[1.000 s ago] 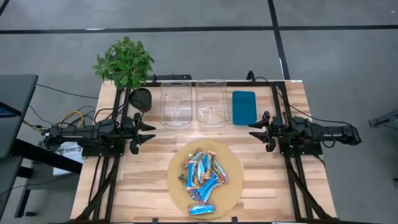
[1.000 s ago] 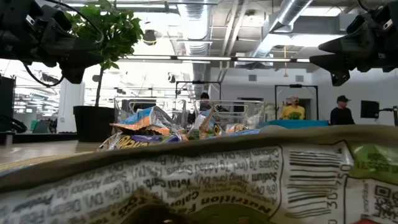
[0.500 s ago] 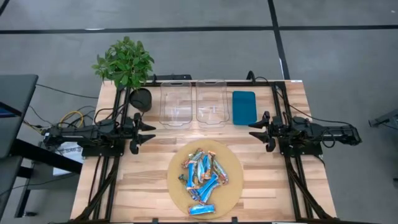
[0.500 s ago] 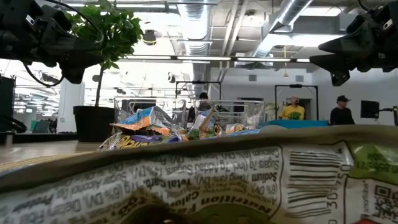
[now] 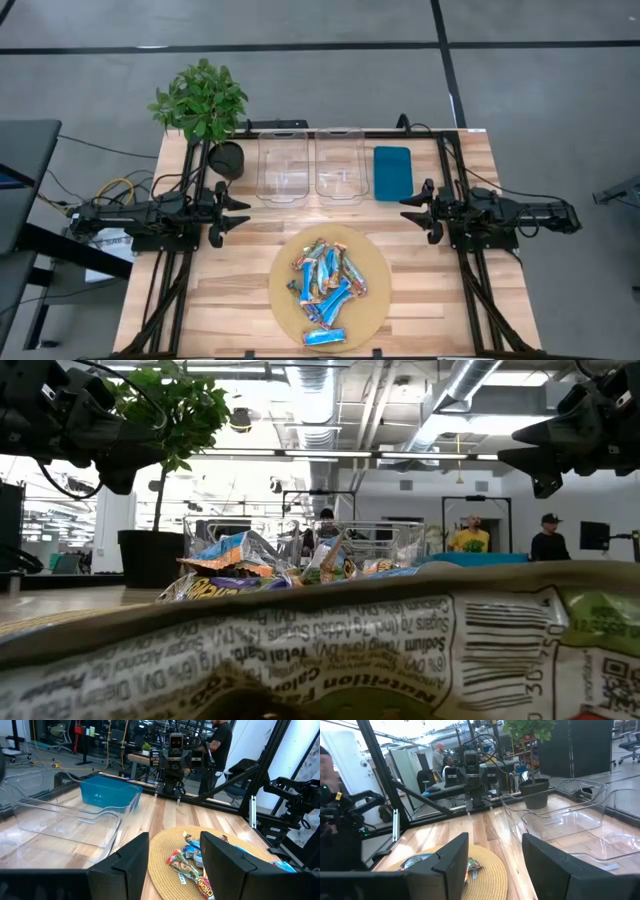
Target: Pick and place Granola Bars by type
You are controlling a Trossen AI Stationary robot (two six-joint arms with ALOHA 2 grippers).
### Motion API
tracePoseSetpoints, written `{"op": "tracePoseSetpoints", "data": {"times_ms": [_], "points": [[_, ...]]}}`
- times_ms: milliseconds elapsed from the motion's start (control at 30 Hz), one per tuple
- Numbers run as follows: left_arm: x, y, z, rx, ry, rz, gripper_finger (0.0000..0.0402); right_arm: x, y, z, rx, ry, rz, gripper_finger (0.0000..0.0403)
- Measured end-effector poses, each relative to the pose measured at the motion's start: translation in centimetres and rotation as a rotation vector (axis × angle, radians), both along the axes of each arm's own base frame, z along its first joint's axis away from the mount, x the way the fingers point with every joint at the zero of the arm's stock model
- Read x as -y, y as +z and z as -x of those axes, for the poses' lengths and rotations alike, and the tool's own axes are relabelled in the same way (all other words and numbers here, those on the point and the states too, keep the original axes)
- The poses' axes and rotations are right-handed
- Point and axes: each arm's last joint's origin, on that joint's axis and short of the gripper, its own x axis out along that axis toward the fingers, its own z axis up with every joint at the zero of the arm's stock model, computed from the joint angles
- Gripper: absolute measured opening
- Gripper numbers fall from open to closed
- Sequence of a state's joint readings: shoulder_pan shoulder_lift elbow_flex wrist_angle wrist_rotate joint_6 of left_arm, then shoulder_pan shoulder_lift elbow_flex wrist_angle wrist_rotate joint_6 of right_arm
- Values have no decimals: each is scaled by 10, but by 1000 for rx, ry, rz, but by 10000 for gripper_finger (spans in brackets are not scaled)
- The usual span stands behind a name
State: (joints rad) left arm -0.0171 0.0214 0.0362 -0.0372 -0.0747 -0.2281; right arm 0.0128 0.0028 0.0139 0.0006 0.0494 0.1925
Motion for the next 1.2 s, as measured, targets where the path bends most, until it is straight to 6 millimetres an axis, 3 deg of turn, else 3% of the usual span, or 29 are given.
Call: {"op": "tracePoseSetpoints", "data": {"times_ms": [233,467,700,867,1100,1200], "points": [[0,1,0,7,-15,31,169,0,0,0,0,0,0,177],[5,10,0,102,-183,416,169,0,0,0,0,0,0,177],[0,19,2,244,-49,730,169,0,0,0,0,0,0,177],[-4,25,3,358,61,755,169,0,0,0,0,0,0,177],[-6,46,8,565,24,774,169,1,1,0,16,-16,-3,177],[-6,59,4,551,44,787,169,1,9,0,107,-15,-134,177]]}}
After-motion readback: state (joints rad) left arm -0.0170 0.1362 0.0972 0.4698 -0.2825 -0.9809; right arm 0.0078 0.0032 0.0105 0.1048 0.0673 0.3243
